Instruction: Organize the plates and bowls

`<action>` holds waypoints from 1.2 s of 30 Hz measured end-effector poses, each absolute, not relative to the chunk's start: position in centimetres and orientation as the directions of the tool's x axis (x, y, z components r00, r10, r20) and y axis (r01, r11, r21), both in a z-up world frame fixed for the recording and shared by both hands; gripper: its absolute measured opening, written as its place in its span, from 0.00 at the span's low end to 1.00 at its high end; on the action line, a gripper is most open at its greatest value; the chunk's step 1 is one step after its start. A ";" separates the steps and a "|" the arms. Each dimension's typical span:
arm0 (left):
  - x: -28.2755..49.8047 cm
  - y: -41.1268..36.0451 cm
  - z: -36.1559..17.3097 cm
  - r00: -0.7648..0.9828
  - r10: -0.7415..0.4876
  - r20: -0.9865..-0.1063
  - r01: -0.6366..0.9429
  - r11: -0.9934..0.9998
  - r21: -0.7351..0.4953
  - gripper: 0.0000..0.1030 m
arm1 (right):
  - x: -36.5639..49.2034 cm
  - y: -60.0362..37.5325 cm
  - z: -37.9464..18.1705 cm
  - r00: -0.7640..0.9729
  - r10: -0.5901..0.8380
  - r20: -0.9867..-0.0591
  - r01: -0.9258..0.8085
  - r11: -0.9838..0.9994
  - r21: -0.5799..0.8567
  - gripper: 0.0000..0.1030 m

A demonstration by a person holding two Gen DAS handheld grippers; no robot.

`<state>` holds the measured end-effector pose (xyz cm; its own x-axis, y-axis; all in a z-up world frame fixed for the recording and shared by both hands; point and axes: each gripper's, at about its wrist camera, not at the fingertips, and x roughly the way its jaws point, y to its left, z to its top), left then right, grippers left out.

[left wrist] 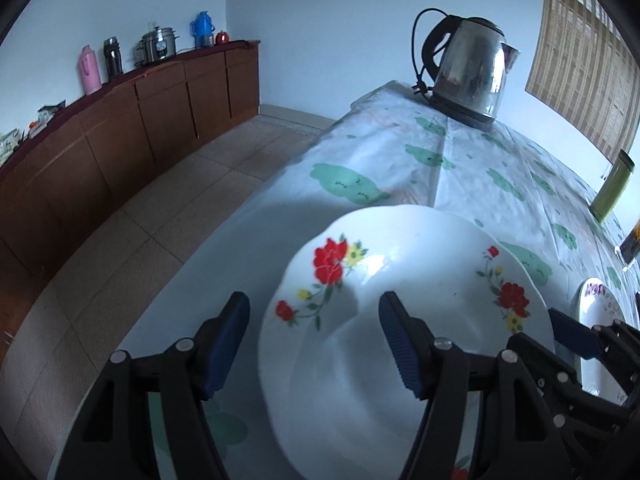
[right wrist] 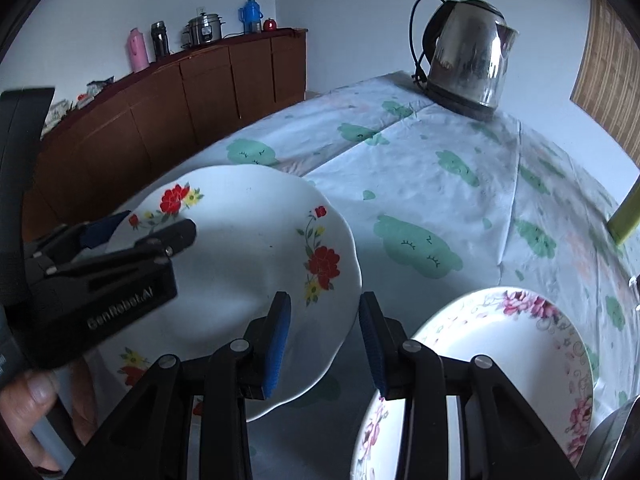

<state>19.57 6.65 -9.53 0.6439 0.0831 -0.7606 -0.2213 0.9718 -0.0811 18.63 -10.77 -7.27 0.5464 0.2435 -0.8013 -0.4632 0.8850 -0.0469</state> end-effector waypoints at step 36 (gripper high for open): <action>19.1 7.0 -9.4 0.666 0.041 -0.745 -0.199 0.972 -0.124 0.39 | 16.9 -10.8 -7.6 0.641 0.229 -0.733 -0.437 0.893 -0.104 0.32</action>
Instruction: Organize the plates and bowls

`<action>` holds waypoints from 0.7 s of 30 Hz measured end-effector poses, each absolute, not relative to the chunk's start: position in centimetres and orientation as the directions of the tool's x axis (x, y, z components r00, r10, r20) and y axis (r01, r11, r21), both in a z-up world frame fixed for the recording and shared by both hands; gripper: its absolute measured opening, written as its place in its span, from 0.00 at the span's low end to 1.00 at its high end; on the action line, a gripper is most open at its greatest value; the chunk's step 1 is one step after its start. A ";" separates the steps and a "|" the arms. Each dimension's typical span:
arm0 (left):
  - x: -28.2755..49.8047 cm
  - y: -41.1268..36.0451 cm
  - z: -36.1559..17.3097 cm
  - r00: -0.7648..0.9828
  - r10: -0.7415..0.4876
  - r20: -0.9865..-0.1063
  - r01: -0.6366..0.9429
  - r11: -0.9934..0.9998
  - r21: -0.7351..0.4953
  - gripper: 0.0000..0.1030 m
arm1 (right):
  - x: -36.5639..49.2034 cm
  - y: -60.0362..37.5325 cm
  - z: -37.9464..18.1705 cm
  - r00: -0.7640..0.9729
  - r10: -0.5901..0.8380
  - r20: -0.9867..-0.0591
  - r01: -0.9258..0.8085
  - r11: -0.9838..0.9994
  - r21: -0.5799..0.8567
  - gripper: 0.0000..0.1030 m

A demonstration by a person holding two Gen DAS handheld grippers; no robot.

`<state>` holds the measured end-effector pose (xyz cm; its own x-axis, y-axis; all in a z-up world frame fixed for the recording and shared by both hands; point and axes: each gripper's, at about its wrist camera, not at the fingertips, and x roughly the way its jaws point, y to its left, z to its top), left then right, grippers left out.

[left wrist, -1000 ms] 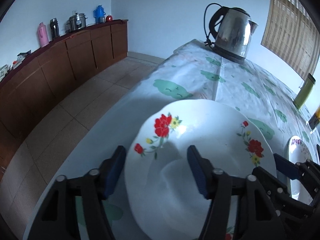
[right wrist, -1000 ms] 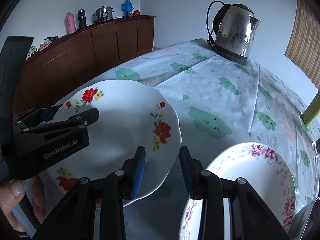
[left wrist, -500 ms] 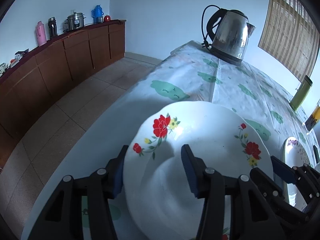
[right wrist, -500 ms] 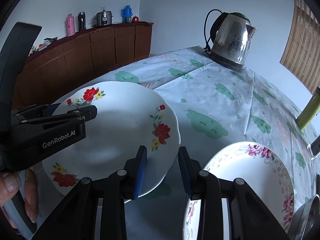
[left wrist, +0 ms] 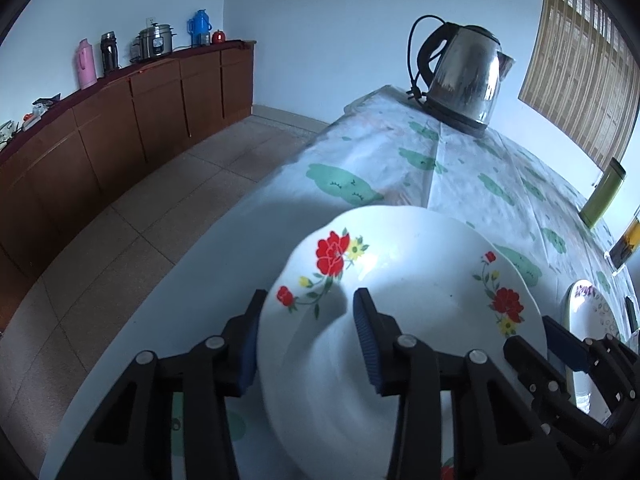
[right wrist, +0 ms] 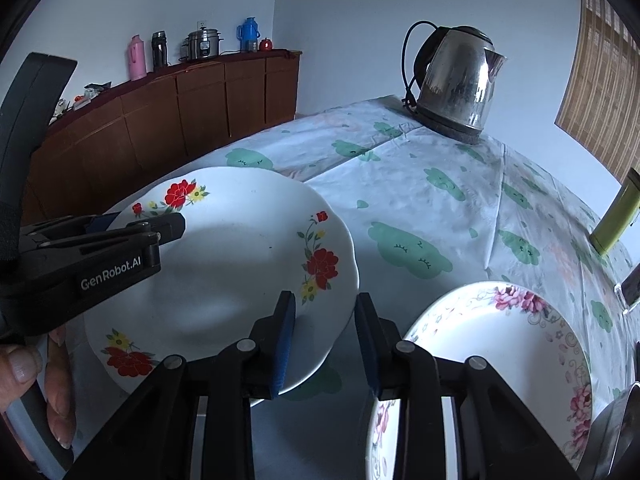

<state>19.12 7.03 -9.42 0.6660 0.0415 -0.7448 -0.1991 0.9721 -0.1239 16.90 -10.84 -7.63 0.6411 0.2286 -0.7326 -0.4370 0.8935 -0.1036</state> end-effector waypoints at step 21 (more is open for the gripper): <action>18.1 6.8 -8.1 0.736 0.048 -0.676 -0.173 0.978 -0.119 0.39 | 15.6 -11.8 -5.5 0.687 0.258 -0.679 -0.420 0.904 -0.082 0.32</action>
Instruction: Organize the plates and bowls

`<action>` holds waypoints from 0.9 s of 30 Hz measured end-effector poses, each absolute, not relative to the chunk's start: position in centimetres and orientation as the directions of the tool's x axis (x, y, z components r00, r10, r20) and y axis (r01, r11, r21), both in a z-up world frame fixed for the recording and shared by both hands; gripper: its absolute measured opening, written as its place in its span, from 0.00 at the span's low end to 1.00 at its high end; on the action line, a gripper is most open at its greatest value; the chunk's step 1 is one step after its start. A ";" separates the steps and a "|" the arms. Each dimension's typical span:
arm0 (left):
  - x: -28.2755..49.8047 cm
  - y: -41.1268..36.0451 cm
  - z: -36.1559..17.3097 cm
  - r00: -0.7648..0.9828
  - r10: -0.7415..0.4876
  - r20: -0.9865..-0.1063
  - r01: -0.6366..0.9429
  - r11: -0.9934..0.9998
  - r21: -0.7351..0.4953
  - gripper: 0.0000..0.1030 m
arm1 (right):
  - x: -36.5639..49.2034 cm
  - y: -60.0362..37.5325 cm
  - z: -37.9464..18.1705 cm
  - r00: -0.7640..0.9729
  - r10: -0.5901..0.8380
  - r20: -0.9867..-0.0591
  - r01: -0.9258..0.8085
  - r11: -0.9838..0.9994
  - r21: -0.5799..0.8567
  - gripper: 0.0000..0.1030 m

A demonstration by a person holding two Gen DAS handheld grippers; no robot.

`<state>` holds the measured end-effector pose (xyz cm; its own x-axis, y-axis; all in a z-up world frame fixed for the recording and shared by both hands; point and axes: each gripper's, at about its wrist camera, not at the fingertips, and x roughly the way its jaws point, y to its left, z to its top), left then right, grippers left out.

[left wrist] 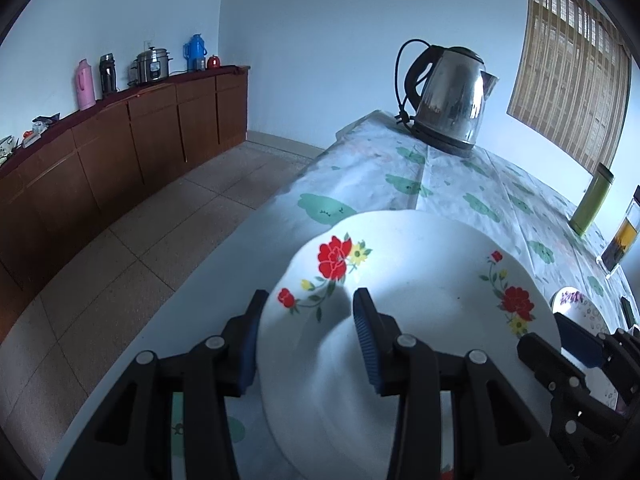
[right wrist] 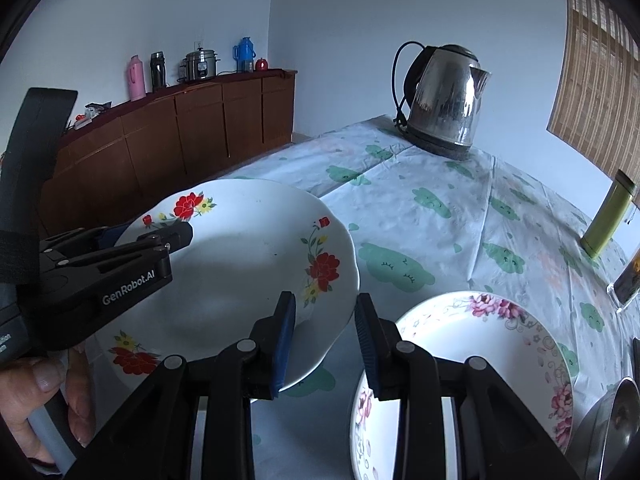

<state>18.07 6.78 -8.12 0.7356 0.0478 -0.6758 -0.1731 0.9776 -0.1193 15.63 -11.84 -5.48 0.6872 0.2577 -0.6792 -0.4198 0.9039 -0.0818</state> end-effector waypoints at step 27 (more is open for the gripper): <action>17.1 5.2 -6.7 0.805 -0.002 -0.593 -0.093 0.987 -0.130 0.39 | 14.2 -13.5 -4.6 0.744 0.239 -0.624 -0.387 0.916 -0.110 0.32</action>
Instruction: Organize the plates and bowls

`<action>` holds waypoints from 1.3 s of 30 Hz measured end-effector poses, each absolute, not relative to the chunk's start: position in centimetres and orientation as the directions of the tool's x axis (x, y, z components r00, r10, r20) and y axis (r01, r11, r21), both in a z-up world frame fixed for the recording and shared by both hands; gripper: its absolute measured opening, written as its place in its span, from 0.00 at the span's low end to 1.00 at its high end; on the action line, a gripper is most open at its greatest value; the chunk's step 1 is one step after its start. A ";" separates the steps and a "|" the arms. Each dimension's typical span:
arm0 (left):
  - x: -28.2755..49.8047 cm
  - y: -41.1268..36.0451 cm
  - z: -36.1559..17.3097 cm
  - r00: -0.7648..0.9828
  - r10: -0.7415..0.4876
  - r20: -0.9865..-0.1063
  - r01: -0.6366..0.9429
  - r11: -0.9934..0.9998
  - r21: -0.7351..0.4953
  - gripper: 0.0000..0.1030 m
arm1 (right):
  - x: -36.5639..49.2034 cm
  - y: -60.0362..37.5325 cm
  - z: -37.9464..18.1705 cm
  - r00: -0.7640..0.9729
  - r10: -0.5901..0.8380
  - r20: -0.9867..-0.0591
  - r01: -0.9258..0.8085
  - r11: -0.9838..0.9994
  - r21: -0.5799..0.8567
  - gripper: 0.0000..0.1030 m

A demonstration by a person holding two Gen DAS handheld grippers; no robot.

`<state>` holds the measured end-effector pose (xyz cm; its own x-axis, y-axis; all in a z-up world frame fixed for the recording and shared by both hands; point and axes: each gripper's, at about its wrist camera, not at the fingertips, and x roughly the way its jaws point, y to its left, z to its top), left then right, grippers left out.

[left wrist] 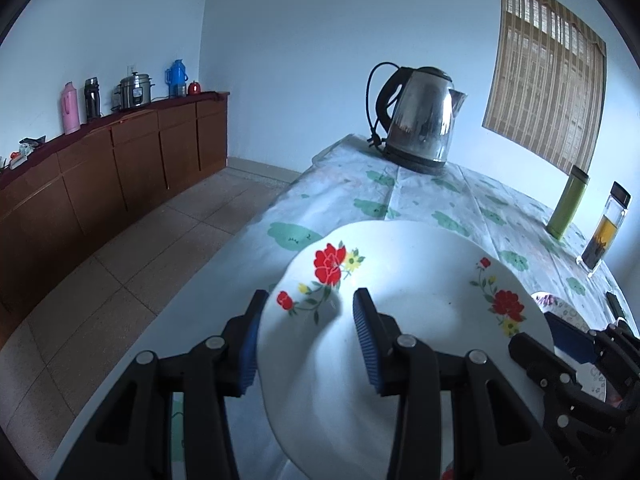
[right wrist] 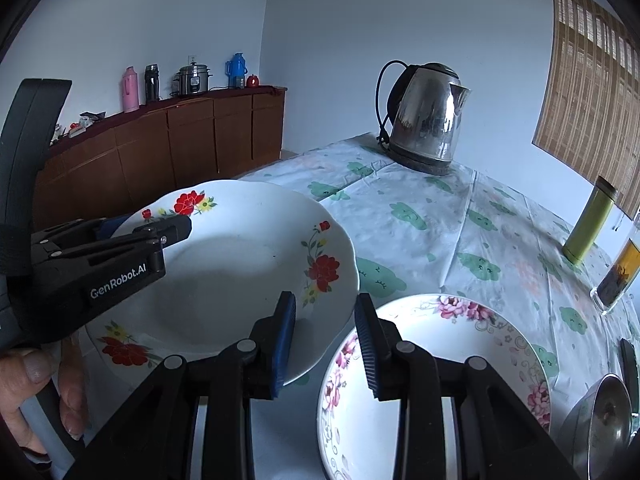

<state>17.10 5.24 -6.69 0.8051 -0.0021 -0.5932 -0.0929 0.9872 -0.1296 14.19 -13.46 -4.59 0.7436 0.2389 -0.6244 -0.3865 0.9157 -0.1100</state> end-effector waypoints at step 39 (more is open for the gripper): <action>15.6 -0.7 -4.7 0.866 -0.154 -0.476 0.126 0.988 -0.090 0.39 | 12.2 -19.5 -3.7 0.820 0.155 -0.550 -0.255 0.961 -0.109 0.32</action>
<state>15.60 -0.67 -4.69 0.8661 -0.1537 -0.4757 0.1257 0.9879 -0.0905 12.17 -19.47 -3.67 0.8203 0.1554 -0.5504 -0.2552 0.9607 -0.1090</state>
